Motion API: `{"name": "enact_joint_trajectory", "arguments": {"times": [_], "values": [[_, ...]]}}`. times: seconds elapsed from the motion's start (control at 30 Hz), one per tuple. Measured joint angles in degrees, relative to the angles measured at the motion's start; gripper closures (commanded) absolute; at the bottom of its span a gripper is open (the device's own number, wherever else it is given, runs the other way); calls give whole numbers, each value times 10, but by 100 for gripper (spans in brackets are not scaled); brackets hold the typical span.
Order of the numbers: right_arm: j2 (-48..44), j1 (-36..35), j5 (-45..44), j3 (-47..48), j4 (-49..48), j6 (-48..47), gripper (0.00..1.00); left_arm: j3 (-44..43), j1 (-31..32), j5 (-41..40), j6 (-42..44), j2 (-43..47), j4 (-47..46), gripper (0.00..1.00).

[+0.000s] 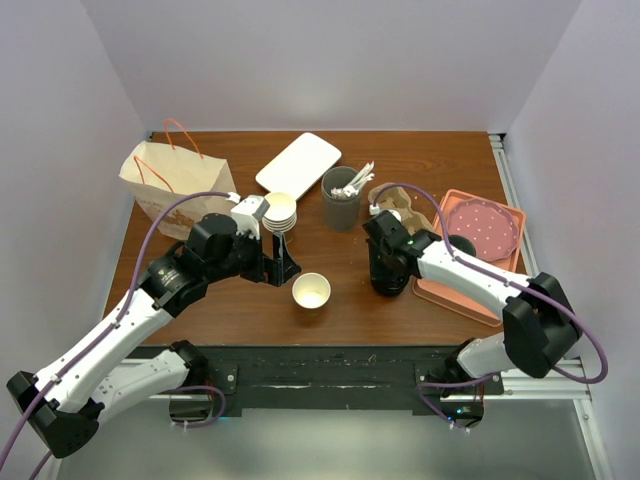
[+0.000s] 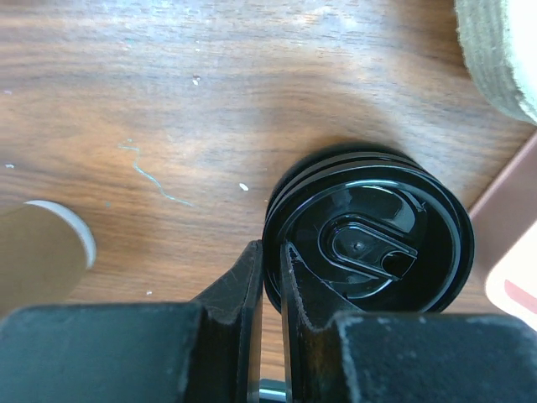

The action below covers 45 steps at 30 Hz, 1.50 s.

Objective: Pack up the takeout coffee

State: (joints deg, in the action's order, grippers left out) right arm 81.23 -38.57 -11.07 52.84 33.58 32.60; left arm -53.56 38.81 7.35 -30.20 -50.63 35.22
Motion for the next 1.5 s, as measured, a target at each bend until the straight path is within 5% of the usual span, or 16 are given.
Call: {"name": "enact_joint_trajectory", "arguments": {"times": [0.27,0.73,0.9,1.17,1.5], "values": [[-30,48,55,-18,-15,16,90,-6,0,24,15,-31,-21,13],[-56,49,105,16,20,12,91,-79,0,75,40,-117,-51,17],[-110,50,229,85,35,-33,92,-85,0,94,143,-107,-92,9],[-161,49,445,112,49,-97,92,116,1,155,391,76,-304,16],[-175,47,603,121,77,-113,92,95,2,330,566,2,-347,16]]}}
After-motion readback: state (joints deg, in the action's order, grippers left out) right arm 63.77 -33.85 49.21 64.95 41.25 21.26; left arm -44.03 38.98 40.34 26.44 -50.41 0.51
